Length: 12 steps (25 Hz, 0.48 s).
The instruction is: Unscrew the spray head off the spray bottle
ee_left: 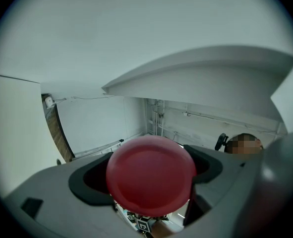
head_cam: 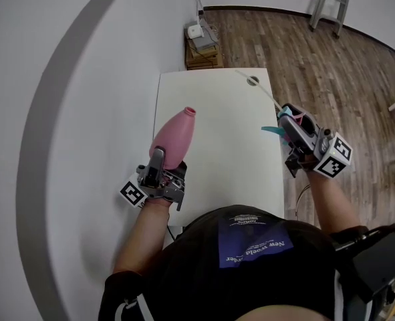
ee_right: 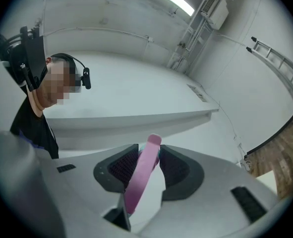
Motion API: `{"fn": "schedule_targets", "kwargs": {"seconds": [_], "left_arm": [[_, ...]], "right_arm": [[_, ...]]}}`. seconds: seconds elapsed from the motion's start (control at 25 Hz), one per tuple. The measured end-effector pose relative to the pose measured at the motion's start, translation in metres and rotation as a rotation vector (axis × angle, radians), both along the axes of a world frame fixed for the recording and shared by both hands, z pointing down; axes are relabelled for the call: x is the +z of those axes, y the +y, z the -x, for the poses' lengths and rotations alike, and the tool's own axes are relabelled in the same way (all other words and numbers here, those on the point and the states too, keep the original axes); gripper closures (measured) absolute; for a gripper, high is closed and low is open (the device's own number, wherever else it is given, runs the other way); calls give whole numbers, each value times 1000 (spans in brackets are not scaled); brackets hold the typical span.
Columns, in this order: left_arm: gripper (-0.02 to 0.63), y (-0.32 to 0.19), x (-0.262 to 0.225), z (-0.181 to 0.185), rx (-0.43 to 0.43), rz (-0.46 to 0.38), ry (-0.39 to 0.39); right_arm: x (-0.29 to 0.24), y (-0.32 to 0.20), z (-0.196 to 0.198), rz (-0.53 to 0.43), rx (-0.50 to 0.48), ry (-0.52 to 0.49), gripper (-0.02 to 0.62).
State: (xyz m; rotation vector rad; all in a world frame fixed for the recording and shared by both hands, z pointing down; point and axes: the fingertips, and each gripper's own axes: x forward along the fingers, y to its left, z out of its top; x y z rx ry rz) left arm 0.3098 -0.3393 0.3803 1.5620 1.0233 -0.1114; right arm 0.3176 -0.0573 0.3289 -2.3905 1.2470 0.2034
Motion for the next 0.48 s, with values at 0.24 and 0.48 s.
{"fn": "schedule_targets", "kwargs": {"seconds": [0.24,0.48], "left_arm": [[160,-1,-3,3,-23,36,-13],[160,-2,-6,6,-38,39,-5]], "right_arm": [[-1,1,-1,-79,-14,-19,466],[0,5,-3,-128,-24,-39,466]]}}
